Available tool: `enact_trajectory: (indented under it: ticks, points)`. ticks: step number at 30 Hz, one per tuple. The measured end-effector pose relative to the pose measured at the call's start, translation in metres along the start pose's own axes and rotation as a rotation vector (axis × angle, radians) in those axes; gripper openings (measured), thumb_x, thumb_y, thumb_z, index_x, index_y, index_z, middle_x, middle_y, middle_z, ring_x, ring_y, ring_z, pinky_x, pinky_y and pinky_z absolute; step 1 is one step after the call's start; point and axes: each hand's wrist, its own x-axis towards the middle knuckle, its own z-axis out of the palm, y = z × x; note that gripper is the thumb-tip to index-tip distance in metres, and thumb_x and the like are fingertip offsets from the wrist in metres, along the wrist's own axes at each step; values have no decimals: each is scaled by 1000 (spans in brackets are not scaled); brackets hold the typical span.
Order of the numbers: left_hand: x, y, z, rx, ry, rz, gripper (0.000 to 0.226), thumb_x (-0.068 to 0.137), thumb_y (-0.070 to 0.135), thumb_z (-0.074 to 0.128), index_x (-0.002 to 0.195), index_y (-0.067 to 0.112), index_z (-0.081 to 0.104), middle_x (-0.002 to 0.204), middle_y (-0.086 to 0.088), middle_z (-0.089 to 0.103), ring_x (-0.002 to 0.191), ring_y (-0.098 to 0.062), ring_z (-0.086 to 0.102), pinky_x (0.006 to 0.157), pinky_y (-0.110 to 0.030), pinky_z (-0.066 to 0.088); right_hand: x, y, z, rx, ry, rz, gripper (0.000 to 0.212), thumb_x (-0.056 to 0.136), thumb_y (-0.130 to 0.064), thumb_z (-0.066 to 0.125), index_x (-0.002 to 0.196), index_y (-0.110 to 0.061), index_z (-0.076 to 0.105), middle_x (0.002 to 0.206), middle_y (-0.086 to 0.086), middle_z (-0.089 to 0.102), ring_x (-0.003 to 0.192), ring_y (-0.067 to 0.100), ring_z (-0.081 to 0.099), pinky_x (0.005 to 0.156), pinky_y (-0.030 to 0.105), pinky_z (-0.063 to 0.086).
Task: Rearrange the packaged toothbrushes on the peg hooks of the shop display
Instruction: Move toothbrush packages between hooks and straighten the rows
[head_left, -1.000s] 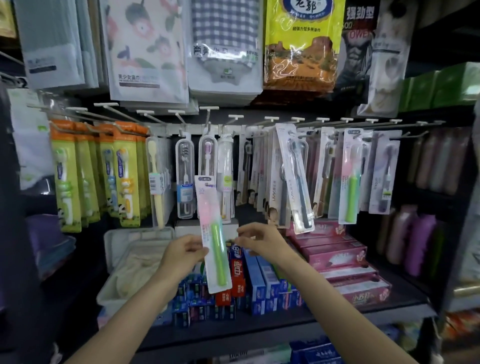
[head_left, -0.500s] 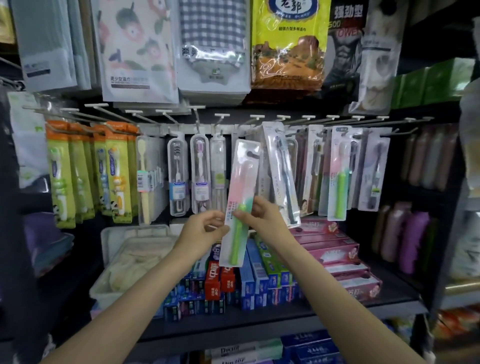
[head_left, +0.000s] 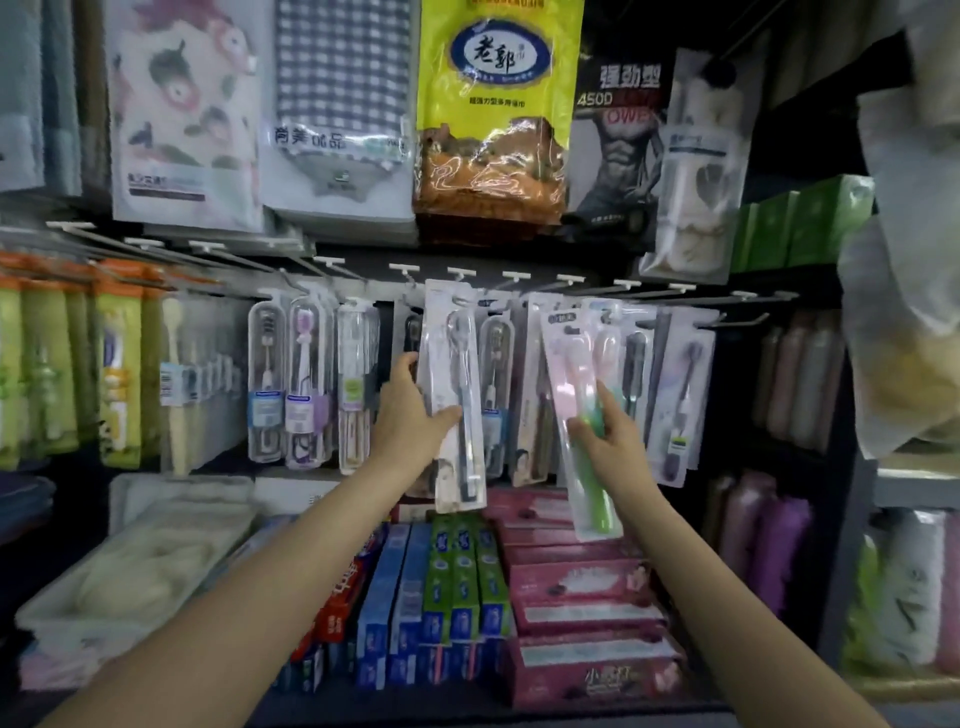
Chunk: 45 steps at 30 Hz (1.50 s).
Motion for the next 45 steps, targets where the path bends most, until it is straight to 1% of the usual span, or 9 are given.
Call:
enact_trajectory:
  ticks: [4, 12, 22, 25, 32, 35, 39, 43, 45]
  points:
    - [2, 5, 15, 58, 3, -10, 53, 90, 8, 57, 137, 12, 33, 132, -7, 46, 105, -11, 44, 75, -14, 31, 22, 10, -27, -116, 56, -44, 57, 95, -16, 49, 147, -15, 24, 141, 9, 42, 123, 23, 44, 91, 23, 35]
    - [6, -7, 17, 129, 38, -107, 52, 89, 15, 59, 135, 3, 37, 134, -17, 47, 119, -32, 47, 99, -42, 40, 33, 18, -27, 75, 59, 93, 54, 97, -17, 46, 147, -16, 23, 153, 3, 24, 139, 24, 26, 113, 39, 25]
    - [6, -9, 9, -106, -76, -200, 50, 91, 14, 56, 138, 12, 39, 137, -13, 45, 124, -20, 41, 92, -29, 36, 31, 28, -26, -60, 87, 89, 57, 94, -18, 53, 144, -9, 25, 140, 10, 40, 118, 20, 44, 90, 25, 35]
    - [2, -12, 7, -138, -79, -209, 45, 93, 15, 54, 136, 13, 41, 136, -12, 45, 125, -21, 41, 91, -28, 35, 29, 32, -24, -142, 107, 68, 68, 88, -21, 61, 143, -9, 23, 143, 12, 32, 129, 25, 36, 105, 35, 35]
    - [-5, -17, 0, -157, -93, -182, 23, 91, 14, 56, 113, 8, 54, 109, -1, 53, 107, -12, 47, 82, -25, 36, 14, 0, -4, -359, 387, -299, 50, 84, -10, 64, 128, -4, 41, 127, 15, 37, 116, 23, 36, 94, 20, 26]
    - [-5, -17, -11, -185, -143, -194, 37, 90, 18, 59, 124, 5, 53, 120, -8, 57, 112, -18, 52, 92, -29, 41, 6, -19, 15, -298, 247, -376, 40, 86, -11, 62, 122, -5, 46, 121, 7, 39, 112, 14, 38, 94, 13, 25]
    - [-6, -14, -36, -207, -198, -138, 12, 91, 15, 56, 101, 21, 61, 105, -1, 64, 103, -17, 57, 89, -27, 44, -1, -30, 46, -274, 64, -396, 32, 90, -14, 58, 119, -9, 49, 114, -1, 40, 111, 13, 41, 94, 15, 31]
    - [3, -9, -72, -135, -169, -30, 17, 93, 10, 51, 103, 23, 57, 95, 8, 62, 85, -2, 56, 74, -9, 45, 1, -30, 73, -201, -120, -170, 43, 90, -21, 58, 128, -7, 42, 121, 7, 45, 108, 16, 47, 96, 30, 43]
    - [13, -5, -91, -13, -117, 49, 22, 93, 9, 50, 111, 14, 60, 92, 8, 61, 79, -2, 54, 76, -16, 46, 3, -29, 84, -197, -137, -107, 47, 90, -22, 59, 129, -7, 39, 122, 7, 47, 111, 20, 50, 95, 34, 45]
